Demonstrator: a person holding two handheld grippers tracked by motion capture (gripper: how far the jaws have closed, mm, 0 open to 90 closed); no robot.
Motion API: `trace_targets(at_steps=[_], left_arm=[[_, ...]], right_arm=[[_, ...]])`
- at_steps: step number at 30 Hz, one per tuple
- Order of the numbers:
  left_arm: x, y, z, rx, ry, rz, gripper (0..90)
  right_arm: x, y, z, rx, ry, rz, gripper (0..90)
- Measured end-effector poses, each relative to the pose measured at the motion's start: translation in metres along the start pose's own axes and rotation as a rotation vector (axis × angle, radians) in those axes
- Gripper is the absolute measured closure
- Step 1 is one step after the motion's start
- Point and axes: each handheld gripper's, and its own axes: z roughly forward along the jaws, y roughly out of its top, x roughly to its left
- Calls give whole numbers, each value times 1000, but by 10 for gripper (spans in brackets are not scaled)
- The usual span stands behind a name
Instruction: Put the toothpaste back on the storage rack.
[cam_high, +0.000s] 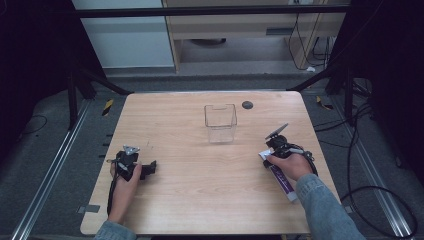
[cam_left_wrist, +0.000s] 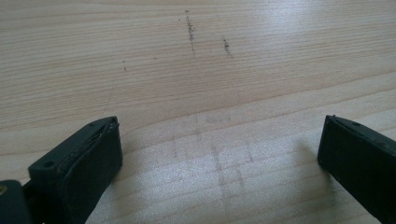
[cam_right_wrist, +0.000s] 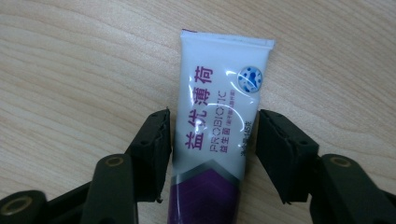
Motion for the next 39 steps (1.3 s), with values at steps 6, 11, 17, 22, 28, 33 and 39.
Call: trace_targets(at_steps=[6, 11, 17, 22, 28, 33, 39], left_arm=[[0, 0, 0, 0, -2, 2, 0], [0, 0, 0, 0, -2, 2, 0], [0, 0, 0, 0, -4, 5, 0], [0, 0, 0, -1, -6, 7, 0], [0, 0, 1, -2, -7, 8, 0], [0, 0, 1, -2, -8, 9, 0], [0, 0, 1, -2, -8, 9, 0]], right_arm=[[3, 0, 0, 6, -20, -9, 495], [5, 1, 0, 10, -38, -19, 502], [6, 1, 0, 11, -43, -24, 537], [6, -1, 0, -11, -43, -22, 554], [7, -2, -1, -13, -44, -20, 603], [4, -4, -2, -28, -40, -32, 658], [3, -8, -7, -58, -44, -39, 736]])
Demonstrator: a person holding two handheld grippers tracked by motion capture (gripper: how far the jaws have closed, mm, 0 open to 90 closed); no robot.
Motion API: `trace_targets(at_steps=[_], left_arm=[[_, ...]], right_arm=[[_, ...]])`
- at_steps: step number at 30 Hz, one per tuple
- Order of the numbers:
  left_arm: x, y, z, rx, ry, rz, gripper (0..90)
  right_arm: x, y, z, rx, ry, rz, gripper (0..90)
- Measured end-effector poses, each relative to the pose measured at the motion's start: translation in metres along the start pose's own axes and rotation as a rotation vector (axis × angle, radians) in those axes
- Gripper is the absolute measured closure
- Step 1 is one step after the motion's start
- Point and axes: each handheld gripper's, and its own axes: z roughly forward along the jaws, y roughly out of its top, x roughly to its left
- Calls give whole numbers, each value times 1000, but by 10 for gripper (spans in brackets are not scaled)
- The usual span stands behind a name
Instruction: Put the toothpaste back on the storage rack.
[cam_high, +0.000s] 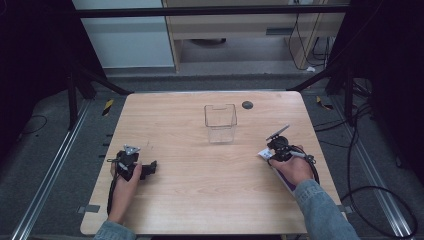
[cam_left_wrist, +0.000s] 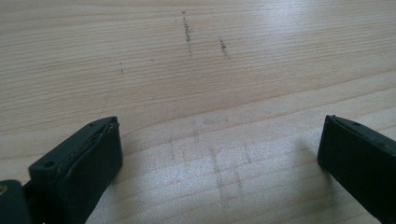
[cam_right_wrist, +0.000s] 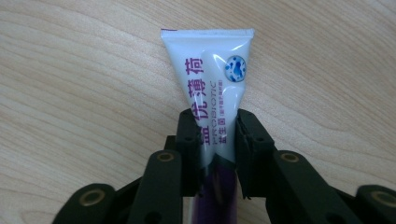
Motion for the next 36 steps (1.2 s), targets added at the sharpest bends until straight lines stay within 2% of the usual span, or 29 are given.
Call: trace_targets(at_steps=[6, 14, 15, 21, 23, 25, 26, 30, 32, 33, 36], left_arm=[[0, 0, 0, 0, 0, 0, 0], [0, 0, 0, 0, 0, 0, 0], [0, 0, 0, 0, 0, 0, 0], [0, 0, 0, 0, 0, 0, 0], [0, 0, 0, 0, 0, 0, 0], [0, 0, 0, 0, 0, 1, 0], [0, 0, 0, 0, 0, 1, 0], [0, 0, 0, 0, -1, 0, 0], [0, 0, 0, 0, 0, 1, 0], [0, 0, 0, 0, 0, 0, 0], [0, 0, 0, 0, 1, 0, 0]], right_arm=[[1, -4, -5, -17, 6, 12, 775], [-5, -9, -29, -69, 11, 24, 784], [-7, -10, -36, -99, 8, 27, 786], [-12, -9, -53, -156, 2, 25, 787], [-15, -7, -64, -202, -1, 29, 787], [-15, -6, -67, -211, -1, 31, 787], [-16, -4, -72, -236, -4, 36, 787], [-16, -2, -78, -277, -2, 46, 786], [-16, 0, -81, -310, 2, 37, 786], [-15, 2, -84, -355, 22, 28, 787], [-13, 5, -87, -393, 31, 34, 786]])
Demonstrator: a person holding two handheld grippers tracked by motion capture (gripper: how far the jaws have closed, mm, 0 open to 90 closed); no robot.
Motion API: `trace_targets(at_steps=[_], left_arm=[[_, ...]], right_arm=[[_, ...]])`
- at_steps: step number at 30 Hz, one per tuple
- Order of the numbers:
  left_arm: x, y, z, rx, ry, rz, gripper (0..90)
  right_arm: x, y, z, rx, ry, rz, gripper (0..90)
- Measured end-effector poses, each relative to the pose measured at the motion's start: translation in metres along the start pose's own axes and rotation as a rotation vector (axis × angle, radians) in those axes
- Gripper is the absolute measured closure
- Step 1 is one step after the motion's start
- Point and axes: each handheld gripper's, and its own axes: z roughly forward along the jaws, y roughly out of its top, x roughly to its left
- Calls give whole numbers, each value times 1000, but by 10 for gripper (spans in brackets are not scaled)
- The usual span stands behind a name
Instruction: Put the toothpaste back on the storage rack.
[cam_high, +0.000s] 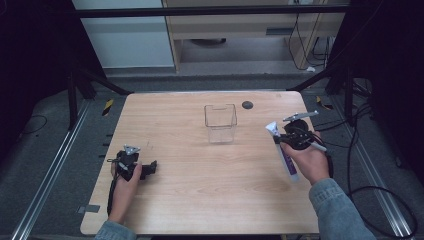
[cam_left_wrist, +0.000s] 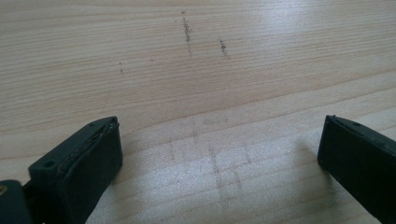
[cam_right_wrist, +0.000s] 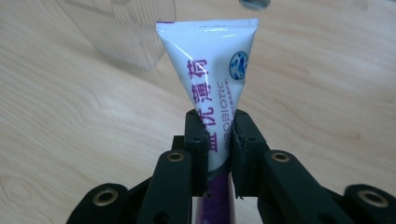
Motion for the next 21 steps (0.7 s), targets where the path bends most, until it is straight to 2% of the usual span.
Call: trace_targets(at_steps=[4, 5, 9, 12, 13, 20, 21], left_arm=[[0, 0, 0, 0, 0, 0, 0], [0, 0, 0, 0, 0, 0, 0], [0, 0, 0, 0, 0, 0, 0], [0, 0, 0, 2, -1, 1, 0], [0, 0, 0, 2, -1, 1, 0], [0, 0, 0, 1, -4, 3, 0], [0, 0, 0, 1, -4, 4, 0]], right_arm=[[7, 14, -4, -104, 18, 1, 786], [7, 14, -4, -104, 18, 1, 786], [7, 25, -1, -174, 26, 21, 786], [12, 32, 3, -214, 18, 14, 786], [17, 36, 4, -246, 19, 17, 786], [32, 48, 1, -314, 39, 23, 785], [38, 53, 1, -326, 70, 46, 785]])
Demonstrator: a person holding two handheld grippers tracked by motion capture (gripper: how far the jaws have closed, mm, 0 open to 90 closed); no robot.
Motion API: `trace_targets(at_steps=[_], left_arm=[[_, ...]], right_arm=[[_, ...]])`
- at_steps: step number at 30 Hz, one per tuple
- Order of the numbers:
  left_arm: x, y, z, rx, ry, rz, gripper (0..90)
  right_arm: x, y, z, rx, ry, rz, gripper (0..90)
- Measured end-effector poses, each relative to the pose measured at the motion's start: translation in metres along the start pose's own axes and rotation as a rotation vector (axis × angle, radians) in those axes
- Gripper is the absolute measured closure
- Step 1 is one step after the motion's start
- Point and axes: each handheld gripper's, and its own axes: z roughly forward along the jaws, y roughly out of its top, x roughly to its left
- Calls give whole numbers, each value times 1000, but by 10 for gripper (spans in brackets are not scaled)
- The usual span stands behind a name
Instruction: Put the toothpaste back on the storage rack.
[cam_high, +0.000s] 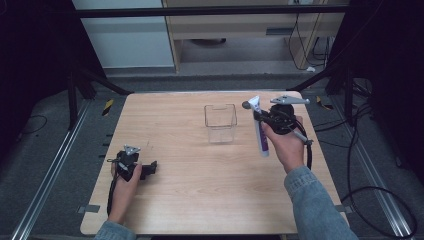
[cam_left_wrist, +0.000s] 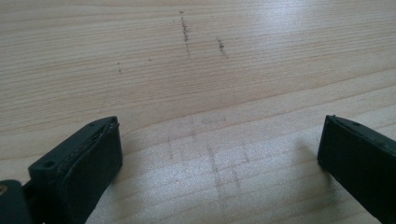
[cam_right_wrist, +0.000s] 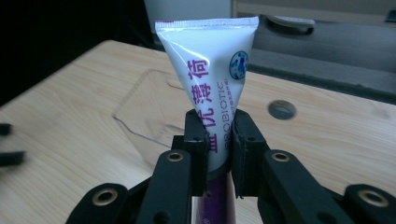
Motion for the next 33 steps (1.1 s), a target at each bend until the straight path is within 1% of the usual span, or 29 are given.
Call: trace_targets(at_steps=[1, 2, 3, 4, 5, 6, 7, 8, 9, 11, 12, 14, 16, 17, 21, 24, 29, 33], left_arm=[[0, 0, 0, 0, 0, 0, 0], [0, 0, 0, 0, 0, 0, 0], [0, 0, 0, 0, 0, 0, 0], [0, 0, 0, 0, 0, 0, 0], [0, 0, 0, 0, 0, 0, 0], [0, 0, 0, 0, 0, 1, 0], [0, 0, 0, 0, 0, 1, 0], [0, 0, 0, 0, 0, 1, 0], [0, 0, 0, -2, 0, -2, 0], [0, 0, 0, 0, 1, 0, 0], [0, 0, 0, 0, 1, 0, 0], [0, 0, 0, -1, 0, -1, 0], [0, 0, 0, -1, -1, -1, 0], [0, 0, 0, -1, -2, -2, 0], [0, 0, 0, -1, -1, 3, 0], [1, 1, 1, -2, -8, 7, 0], [1, 1, 1, -1, -9, 11, 0], [1, 1, 1, 0, -10, 12, 0]], right_arm=[[0, 0, 0, 0, 0, 0, 785], [7, 6, 1, -21, 26, 10, 785], [7, 6, 1, -21, 26, 10, 785], [15, 12, 3, -32, 31, -3, 785], [15, 12, 3, -32, 31, -3, 785], [19, 16, 3, -37, 28, -21, 785], [27, 23, 5, -42, 20, -56, 785], [29, 27, 6, -43, 23, -62, 785], [29, 27, 6, -43, 23, -62, 785], [37, 37, 10, -49, 24, -83, 785], [37, 37, 10, -49, 24, -83, 785], [43, 45, 11, -65, 27, -84, 785], [45, 47, 11, -68, 28, -86, 784], [48, 52, 10, -71, 27, -99, 784], [49, 58, 9, -87, 31, -98, 784], [49, 62, 13, -91, 25, -105, 784], [47, 62, 18, -93, 18, -96, 784], [46, 60, 24, -98, 0, -83, 784]])
